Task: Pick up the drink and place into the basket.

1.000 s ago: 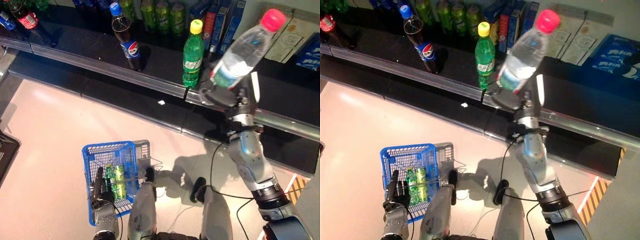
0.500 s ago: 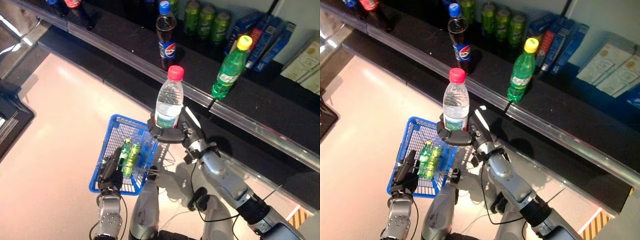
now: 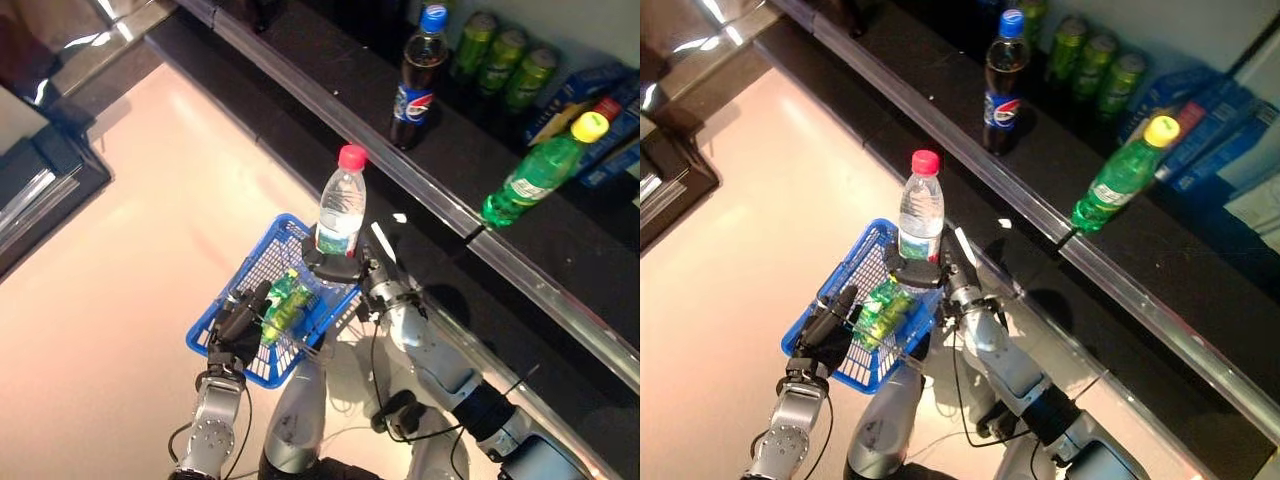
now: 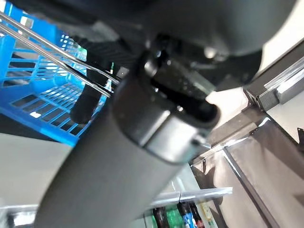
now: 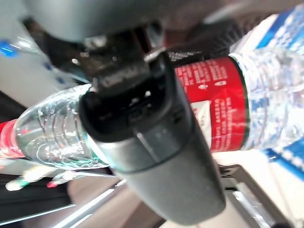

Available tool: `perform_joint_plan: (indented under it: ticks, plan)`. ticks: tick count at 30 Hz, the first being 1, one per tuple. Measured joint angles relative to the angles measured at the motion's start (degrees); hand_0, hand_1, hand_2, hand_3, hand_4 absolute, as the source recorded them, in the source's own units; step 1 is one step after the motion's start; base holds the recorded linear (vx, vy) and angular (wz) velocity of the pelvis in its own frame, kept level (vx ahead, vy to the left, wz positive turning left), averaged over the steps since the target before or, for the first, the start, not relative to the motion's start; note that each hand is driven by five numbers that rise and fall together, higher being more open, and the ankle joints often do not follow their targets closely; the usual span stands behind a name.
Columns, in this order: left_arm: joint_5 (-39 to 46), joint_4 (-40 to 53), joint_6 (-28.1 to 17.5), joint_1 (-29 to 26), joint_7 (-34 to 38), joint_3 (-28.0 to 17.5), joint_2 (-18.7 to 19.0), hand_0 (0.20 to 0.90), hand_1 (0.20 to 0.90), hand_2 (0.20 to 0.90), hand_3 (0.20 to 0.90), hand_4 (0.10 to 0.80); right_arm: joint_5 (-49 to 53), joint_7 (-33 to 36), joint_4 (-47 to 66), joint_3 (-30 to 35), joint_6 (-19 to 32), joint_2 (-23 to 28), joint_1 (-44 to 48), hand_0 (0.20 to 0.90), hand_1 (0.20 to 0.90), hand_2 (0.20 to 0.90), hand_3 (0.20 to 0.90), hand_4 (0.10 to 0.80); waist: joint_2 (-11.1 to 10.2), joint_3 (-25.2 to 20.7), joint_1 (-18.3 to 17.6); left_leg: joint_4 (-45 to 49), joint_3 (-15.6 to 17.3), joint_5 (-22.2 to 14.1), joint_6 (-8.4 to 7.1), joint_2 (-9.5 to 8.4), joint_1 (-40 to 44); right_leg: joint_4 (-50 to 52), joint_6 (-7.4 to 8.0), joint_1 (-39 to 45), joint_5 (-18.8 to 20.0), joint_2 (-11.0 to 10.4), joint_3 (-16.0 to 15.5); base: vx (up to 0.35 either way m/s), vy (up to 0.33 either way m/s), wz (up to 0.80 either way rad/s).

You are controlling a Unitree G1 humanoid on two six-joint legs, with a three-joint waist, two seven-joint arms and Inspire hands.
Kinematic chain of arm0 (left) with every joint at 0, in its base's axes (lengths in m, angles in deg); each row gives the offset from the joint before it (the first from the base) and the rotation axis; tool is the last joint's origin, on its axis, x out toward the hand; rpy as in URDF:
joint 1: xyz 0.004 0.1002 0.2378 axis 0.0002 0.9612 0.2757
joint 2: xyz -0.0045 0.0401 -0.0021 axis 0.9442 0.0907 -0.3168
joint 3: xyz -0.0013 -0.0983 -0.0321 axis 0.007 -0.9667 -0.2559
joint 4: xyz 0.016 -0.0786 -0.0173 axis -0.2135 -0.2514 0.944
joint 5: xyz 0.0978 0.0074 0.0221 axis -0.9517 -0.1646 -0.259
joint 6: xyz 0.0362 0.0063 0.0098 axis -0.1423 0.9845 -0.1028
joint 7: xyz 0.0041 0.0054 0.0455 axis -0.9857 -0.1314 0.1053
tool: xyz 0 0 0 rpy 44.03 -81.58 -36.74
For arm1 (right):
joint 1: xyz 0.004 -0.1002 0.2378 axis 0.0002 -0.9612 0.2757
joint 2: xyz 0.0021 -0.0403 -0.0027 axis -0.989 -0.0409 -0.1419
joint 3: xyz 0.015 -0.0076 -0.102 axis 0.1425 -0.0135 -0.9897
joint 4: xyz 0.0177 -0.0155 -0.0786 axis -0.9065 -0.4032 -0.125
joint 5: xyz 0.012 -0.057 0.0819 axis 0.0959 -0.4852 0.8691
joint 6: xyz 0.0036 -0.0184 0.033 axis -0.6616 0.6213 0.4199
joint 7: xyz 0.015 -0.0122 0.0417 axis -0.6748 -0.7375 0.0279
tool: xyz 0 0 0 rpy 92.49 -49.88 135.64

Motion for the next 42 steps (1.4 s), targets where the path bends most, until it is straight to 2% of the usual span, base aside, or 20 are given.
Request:
perform_joint_plan:
  ticks: [5, 14, 19, 23, 26, 32, 36, 42]
  plan:
    - [0.0, 4.6, 0.8, 0.3, -3.9, 2.5, 3.8, 0.300, 0.300, 0.300, 0.200, 0.100, 2.2, 0.6, -8.1, -0.7, -0.3, -3.0, 0.5, 0.300, 0.300, 0.300, 0.200, 0.100, -0.2, 0.1, 1.7, -0.2, -1.5, 0.0, 0.05, -0.76, -0.3, -0.3, 0.42, 0.9, -0.4, -0.5, -1.3, 0.011, -0.012, 0.16]
    - [-2.0, 6.2, 2.8, 0.2, -7.8, 2.8, 5.8, 0.300, 0.300, 0.300, 0.200, 0.100, 10.1, 1.1, -17.1, -1.2, -0.5, -7.7, 1.2, 0.300, 0.300, 0.300, 0.200, 0.100, -0.3, 0.1, 2.8, -0.7, -2.9, 0.2, 0.44, -1.74, -1.1, -0.9, 1.12, 1.4, -0.3, -1.2, -3.0, 0.000, -0.014, 0.11]
    - [-2.2, 6.2, 4.5, 0.3, -10.4, 2.9, 6.4, 0.300, 0.300, 0.300, 0.200, 0.100, 13.3, 0.8, -23.1, -2.4, -0.8, -7.9, 1.3, 0.300, 0.300, 0.300, 0.200, 0.100, -0.4, 0.2, 4.4, -0.7, -3.5, 0.3, 0.51, -1.88, -2.0, -1.5, 1.53, 1.4, -0.1, -1.1, -4.0, -0.003, -0.034, 0.08]
    - [-3.5, 6.2, 5.3, 0.2, -14.2, 3.1, 6.9, 0.300, 0.300, 0.300, 0.200, 0.100, 16.4, -0.7, -26.5, -2.4, -0.8, -7.9, 1.6, 0.300, 0.300, 0.300, 0.200, 0.100, -0.4, 0.2, 5.1, -0.8, -4.1, 0.4, 0.58, -2.13, -2.5, -2.0, 1.73, 1.5, 0.1, -1.1, -4.5, 0.002, -0.016, 0.08]
    - [-4.5, 6.2, 5.8, -0.7, -16.3, 3.4, 8.8, 0.300, 0.300, 0.300, 0.200, 0.100, 19.6, -1.3, -26.9, -2.2, -0.8, -7.9, 2.5, 0.300, 0.300, 0.300, 0.200, 0.100, -0.4, 0.2, 5.3, -0.7, -4.6, 0.4, 0.58, -2.21, -3.1, -2.1, 1.79, 1.3, 0.1, -1.2, -5.0, 0.050, -0.040, 0.08]
    - [-4.5, 7.3, 7.0, -1.2, -17.5, 3.8, 9.9, 0.300, 0.300, 0.300, 0.200, 0.100, 33.7, -8.2, -30.6, -2.0, -2.2, -9.5, 6.2, 0.300, 0.300, 0.300, 0.200, 0.100, -0.8, 0.2, 5.7, -0.7, -4.7, 0.5, 0.80, -2.77, -4.3, -2.1, 2.10, 0.2, 0.3, -1.5, -4.6, 0.017, -0.008, 0.03]
    - [-4.5, 7.5, 7.2, -1.2, -17.8, 4.0, 10.3, 0.300, 0.300, 0.300, 0.200, 0.100, 36.0, -11.4, -31.5, -2.0, -3.4, -10.5, 6.4, 0.300, 0.300, 0.300, 0.200, 0.100, -0.8, 0.2, 5.8, -0.7, -4.8, 0.4, 0.92, -3.13, -4.4, -2.1, 2.25, 0.1, 0.3, -1.8, -4.6, 0.003, 0.001, 0.01]
    - [-4.4, 8.5, 8.9, -1.8, -20.0, 4.5, 10.6, 0.300, 0.300, 0.300, 0.200, 0.100, 36.3, -12.5, -34.1, -1.5, -4.4, -10.6, 8.2, 0.300, 0.300, 0.300, 0.200, 0.100, -1.0, 0.2, 5.8, -0.4, -5.2, 0.8, 1.32, -3.60, -6.7, -2.1, 2.51, -1.7, 0.6, -2.0, -4.7, 0.023, 0.013, 0.06]
